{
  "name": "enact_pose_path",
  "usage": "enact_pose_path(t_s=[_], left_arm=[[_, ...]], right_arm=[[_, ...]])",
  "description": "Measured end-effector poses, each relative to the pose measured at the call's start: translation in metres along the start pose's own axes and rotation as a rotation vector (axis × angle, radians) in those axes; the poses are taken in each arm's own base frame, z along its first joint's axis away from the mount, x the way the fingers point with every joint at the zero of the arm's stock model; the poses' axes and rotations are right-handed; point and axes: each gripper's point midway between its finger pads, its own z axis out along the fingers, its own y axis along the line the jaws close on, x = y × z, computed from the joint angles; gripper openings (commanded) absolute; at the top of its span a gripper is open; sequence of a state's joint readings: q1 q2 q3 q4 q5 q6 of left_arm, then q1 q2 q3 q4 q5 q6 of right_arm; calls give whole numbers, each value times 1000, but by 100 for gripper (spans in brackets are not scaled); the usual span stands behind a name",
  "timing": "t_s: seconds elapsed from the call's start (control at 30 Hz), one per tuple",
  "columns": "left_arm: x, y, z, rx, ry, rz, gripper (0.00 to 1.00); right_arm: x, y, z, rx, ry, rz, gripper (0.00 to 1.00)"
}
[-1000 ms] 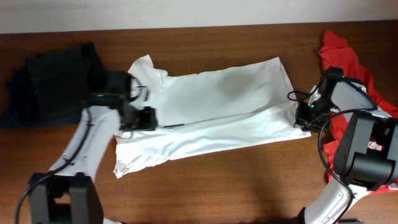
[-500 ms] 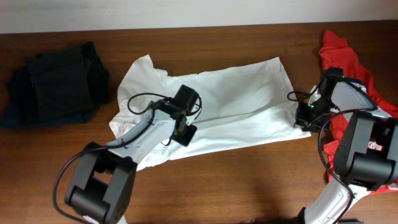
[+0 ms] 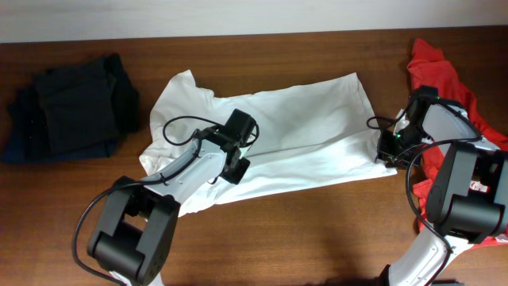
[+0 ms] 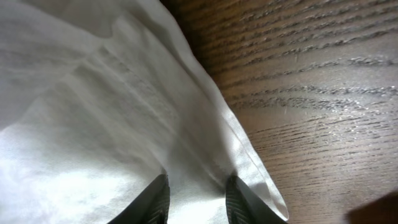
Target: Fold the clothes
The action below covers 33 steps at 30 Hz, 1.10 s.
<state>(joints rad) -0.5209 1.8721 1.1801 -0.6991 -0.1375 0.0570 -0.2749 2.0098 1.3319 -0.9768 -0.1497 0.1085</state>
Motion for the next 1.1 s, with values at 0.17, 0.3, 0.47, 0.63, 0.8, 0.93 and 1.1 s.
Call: enact_pose_path(t_s=[0.17, 0.3, 0.47, 0.63, 0.8, 0.93, 1.1], left_arm=[[4, -6, 0, 17, 17, 13, 34], [5, -9, 0, 22, 20, 19, 34], [5, -9, 0, 21, 20, 24, 15], [3, -10, 2, 21, 17, 23, 6], [6, -11, 8, 22, 36, 25, 0], [8, -6, 8, -4, 43, 26, 0], [-36, 14, -17, -69, -68, -4, 0]], right_arm=[[0, -1, 0, 8, -1, 0, 34], [0, -2, 0, 11, -1, -1, 34], [0, -2, 0, 11, -1, -1, 34], [0, -2, 0, 11, -2, 0, 34], [0, -2, 0, 11, -1, 0, 34], [0, -2, 0, 11, -2, 0, 34], [0, -2, 0, 12, -2, 0, 35]])
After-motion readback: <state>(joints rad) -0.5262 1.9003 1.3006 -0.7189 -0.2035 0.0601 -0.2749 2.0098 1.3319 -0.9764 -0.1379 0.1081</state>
